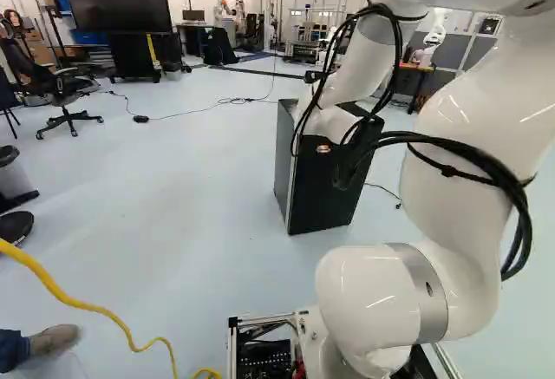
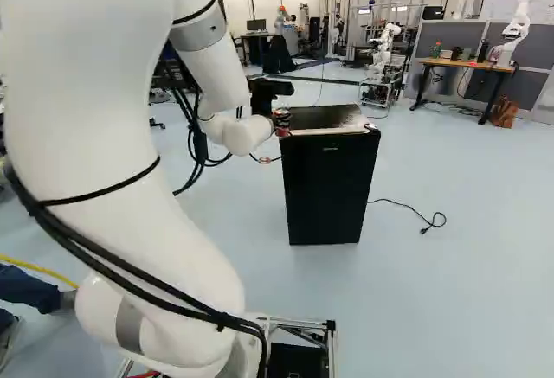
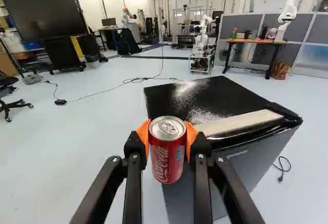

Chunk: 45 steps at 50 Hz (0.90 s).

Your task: Grab a drink from the fridge

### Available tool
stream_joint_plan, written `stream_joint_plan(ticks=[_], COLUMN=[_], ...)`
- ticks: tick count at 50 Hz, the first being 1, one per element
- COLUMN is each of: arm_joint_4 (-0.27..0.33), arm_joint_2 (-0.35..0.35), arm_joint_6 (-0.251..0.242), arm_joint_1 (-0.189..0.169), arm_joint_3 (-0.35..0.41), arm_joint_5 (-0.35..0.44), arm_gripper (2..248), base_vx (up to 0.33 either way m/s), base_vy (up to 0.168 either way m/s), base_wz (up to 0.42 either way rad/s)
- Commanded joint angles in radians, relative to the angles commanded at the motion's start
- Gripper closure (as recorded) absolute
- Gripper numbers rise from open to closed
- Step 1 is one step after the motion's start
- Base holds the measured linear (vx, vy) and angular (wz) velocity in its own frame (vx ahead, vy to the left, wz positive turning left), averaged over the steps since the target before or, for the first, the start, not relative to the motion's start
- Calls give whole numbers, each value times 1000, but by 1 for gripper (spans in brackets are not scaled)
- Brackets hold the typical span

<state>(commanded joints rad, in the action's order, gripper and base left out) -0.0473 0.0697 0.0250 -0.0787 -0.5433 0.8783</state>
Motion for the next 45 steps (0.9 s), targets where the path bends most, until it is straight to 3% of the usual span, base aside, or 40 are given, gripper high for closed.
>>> stream_joint_plan(ticks=[27, 45], arm_joint_4=[24, 35], arm_joint_2=[-179, -262], arm_joint_6=[-13, -19], arm_joint_1=[40, 59], arm_joint_3=[235, 342], arm_joint_5=[-3, -4], arm_gripper=[157, 157], base_vx=[0, 0], base_vy=[0, 0], base_wz=[0, 0])
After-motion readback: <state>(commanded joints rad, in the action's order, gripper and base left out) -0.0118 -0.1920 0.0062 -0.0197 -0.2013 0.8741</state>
